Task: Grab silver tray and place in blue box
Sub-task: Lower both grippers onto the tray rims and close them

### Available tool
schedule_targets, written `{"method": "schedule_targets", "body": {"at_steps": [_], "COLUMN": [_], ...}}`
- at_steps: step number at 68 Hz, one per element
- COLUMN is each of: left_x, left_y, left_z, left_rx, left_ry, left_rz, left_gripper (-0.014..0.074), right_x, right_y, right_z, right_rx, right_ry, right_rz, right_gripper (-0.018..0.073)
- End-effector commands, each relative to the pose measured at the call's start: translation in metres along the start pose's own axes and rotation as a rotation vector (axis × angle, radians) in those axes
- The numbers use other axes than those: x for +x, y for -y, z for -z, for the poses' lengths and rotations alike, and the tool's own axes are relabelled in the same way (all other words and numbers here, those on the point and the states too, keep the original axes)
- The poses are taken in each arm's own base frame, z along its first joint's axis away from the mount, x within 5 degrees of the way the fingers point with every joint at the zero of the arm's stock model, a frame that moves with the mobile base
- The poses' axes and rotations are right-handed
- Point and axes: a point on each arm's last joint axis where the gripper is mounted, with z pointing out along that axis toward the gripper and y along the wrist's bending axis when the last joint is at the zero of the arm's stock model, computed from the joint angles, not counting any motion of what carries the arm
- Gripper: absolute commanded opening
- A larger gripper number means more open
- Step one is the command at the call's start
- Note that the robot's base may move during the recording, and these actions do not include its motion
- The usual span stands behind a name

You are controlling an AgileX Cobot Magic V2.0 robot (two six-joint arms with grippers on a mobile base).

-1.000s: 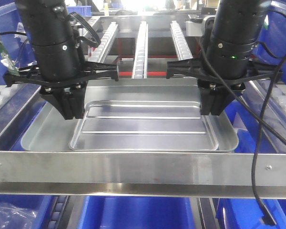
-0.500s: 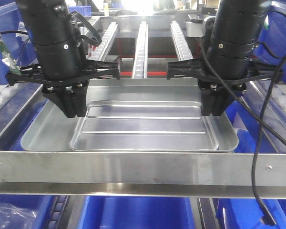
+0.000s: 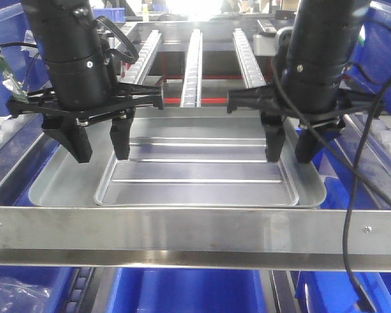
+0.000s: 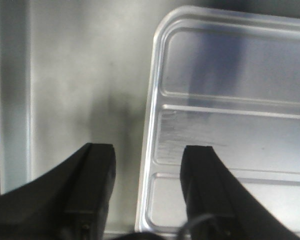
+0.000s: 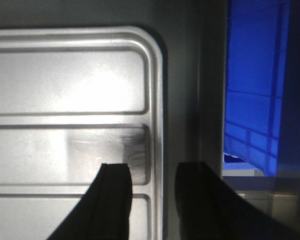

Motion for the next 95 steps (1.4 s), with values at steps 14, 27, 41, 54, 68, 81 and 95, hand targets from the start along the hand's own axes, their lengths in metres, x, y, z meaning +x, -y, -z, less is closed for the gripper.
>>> {"method": "schedule_targets", "body": {"at_steps": [14,27,41,54,68,81,95], "left_x": [-0.012,-0.013,-0.012,-0.013,-0.013,-0.012,-0.012], "left_y": [0.008,0.009,0.010,0.008,0.008,0.007,0.007], "left_z": [0.008,0.005,-0.001,-0.001,-0.001,-0.001,-0.001], "left_rx": [0.046,0.053,0.049,0.042,0.037,0.032,0.032], "left_ry": [0.098,0.104,0.096,0.098,0.097,0.091,0.091], "left_rz": [-0.023,-0.025,-0.027,-0.032,-0.036,-0.036,-0.036], "left_gripper": [0.0246,0.0245,0.0245,0.0245,0.0245,0.0245,0.0244], "right_x": [-0.015,-0.016,-0.016,-0.017,-0.017,-0.017,-0.016], "right_y": [-0.005,-0.004,0.001,0.002,0.002,0.001,0.001], "right_z": [0.014,0.011,0.003,0.003,0.003,0.003,0.001], "right_rx": [-0.052,-0.051,-0.042,-0.042,-0.044,-0.045,-0.044], "right_ry": [0.100,0.099,0.072,0.073,0.075,0.076,0.073], "right_rz": [0.009,0.007,-0.024,-0.029,-0.029,-0.029,-0.027], "right_gripper": [0.0356,0.0354,0.0354,0.0354,0.0354,0.0354,0.0354]}}
